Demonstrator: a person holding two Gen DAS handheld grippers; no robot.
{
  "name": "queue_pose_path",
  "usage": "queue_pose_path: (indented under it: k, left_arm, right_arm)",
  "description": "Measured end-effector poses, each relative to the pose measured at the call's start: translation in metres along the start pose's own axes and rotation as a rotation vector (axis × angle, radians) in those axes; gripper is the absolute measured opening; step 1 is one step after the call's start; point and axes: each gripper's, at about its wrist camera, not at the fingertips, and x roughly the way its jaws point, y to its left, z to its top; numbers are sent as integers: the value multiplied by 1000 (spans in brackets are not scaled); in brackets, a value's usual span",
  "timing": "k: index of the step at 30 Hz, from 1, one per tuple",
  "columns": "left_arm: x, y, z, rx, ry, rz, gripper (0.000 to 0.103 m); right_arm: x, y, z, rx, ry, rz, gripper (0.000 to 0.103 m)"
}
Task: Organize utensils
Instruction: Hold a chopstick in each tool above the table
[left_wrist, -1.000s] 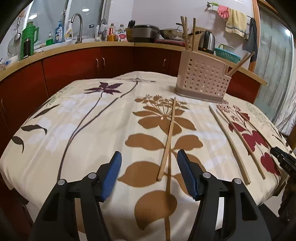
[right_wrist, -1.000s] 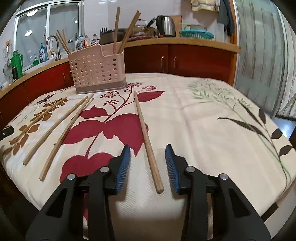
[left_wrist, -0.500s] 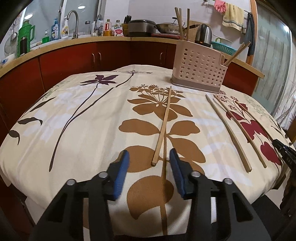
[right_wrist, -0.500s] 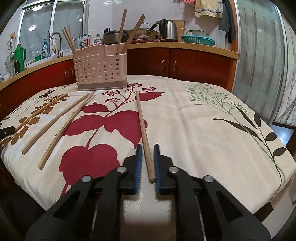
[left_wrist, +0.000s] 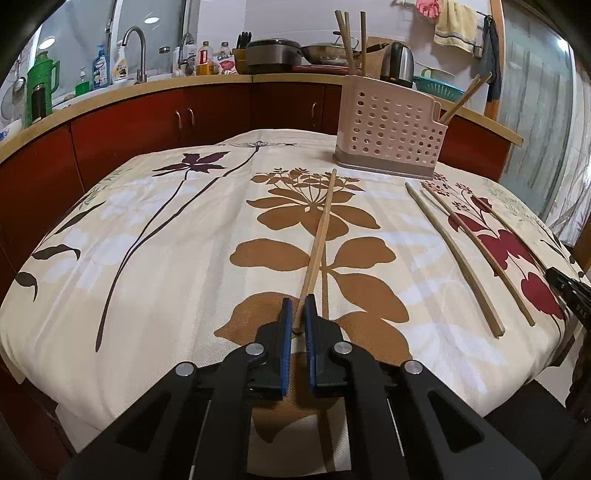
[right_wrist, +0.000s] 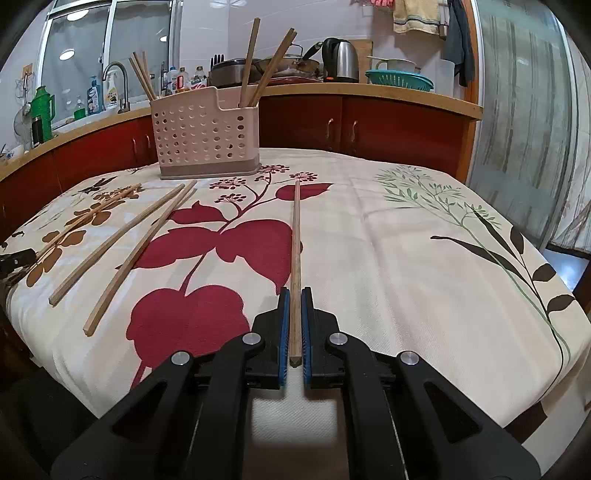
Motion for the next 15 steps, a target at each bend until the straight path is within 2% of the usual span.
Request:
queue_pose_path:
  k: [5,15]
  left_arm:
    - [-6,0,2,5,-17,11,7]
    - [-48,-2,26,18,-163,40,5]
  right_arm:
    - [-9,2,5,1,-19,6,7]
    - [-48,7,35,-12,-122,11,7]
